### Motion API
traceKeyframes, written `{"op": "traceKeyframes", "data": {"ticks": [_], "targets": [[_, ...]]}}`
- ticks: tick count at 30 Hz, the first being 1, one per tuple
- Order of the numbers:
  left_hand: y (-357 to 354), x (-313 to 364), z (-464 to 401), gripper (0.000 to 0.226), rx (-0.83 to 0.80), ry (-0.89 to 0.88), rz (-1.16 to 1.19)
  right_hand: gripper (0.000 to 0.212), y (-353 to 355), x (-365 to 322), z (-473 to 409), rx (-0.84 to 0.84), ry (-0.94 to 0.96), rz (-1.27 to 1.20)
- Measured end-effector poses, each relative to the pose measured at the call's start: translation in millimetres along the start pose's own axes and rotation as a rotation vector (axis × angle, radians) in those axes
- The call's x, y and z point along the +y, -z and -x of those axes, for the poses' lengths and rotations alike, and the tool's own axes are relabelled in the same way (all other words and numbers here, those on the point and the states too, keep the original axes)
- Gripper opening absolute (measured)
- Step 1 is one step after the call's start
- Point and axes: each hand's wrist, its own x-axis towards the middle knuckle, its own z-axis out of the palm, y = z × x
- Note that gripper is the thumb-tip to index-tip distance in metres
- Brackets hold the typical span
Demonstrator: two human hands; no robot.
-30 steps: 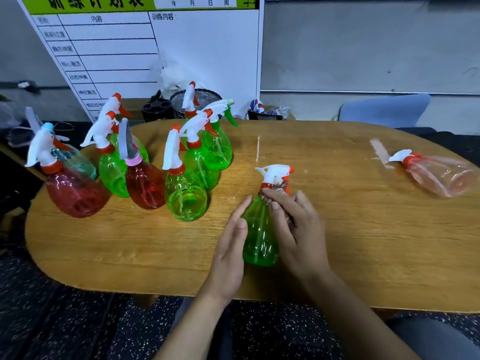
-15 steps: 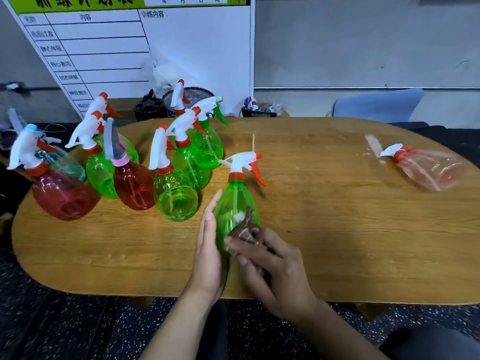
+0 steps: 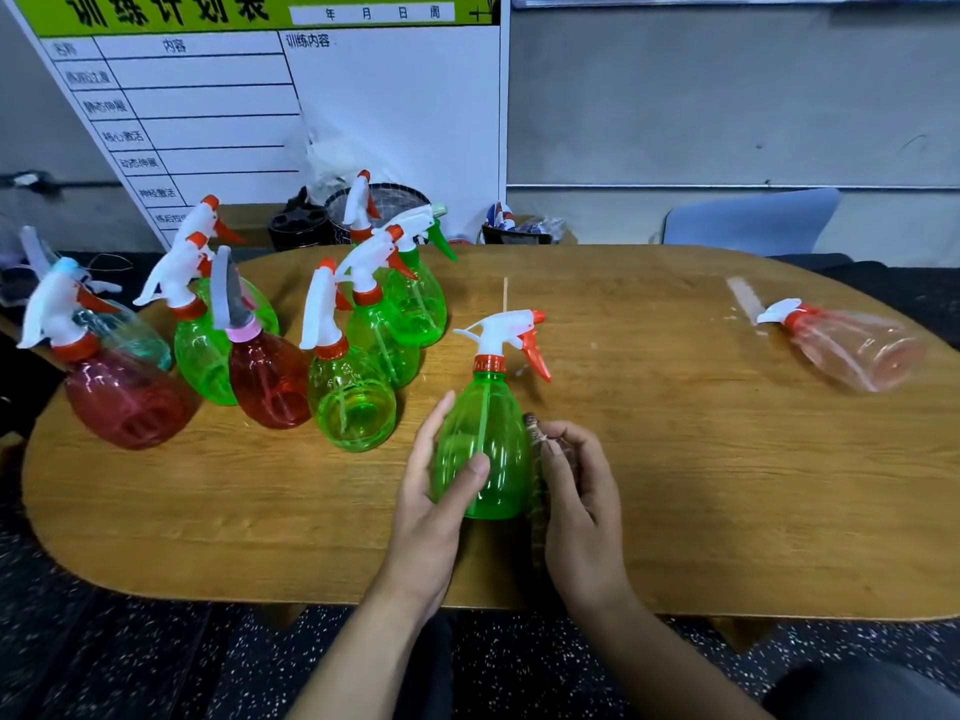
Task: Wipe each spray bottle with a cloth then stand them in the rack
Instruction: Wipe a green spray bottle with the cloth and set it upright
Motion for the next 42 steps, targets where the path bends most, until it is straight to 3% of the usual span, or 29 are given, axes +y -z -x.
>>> {"op": "traceKeyframes", "data": {"ticks": [8, 16, 21, 30, 33, 38, 42], "targets": [[2.1, -5.4, -1.8, 0.051, 0.033, 0.02, -0.055, 0.018, 0.4, -2.8, -5.1, -0.018, 0.066, 0.077], [10.5, -16.1, -2.8, 0.052, -0.052, 0.062, -0.143, 0.024, -4.4, -13.6, -23.6, 0.066, 0.356, 0.393], [8.9, -15.3, -4.0, 0.049, -0.024, 0.03, -0.164, 0.031, -7.5, -6.5, -33.3, -0.043, 0.357, 0.557], [-1.3, 2.2, -4.3, 0.041, 0.088, 0.007, -0.064, 0.029, 12.7, 0.0, 6.4, -0.39, 0.708, 0.644], [-1.0, 0.3, -4.2, 0.037, 0.116, 0.009, -0.05, 0.027, 14.3, -6.3, 3.1, -0.404, 0.814, 0.678], [-0.8, -7.5, -2.2, 0.044, 0.033, 0.02, -0.132, 0.031, -1.6, -23.1, -27.9, -0.077, 0.569, 0.612], [-1.3, -9.0, -1.7, 0.044, 0.007, -0.018, -0.191, 0.031, -8.9, -15.2, -42.7, -0.082, 0.404, 0.62]]}}
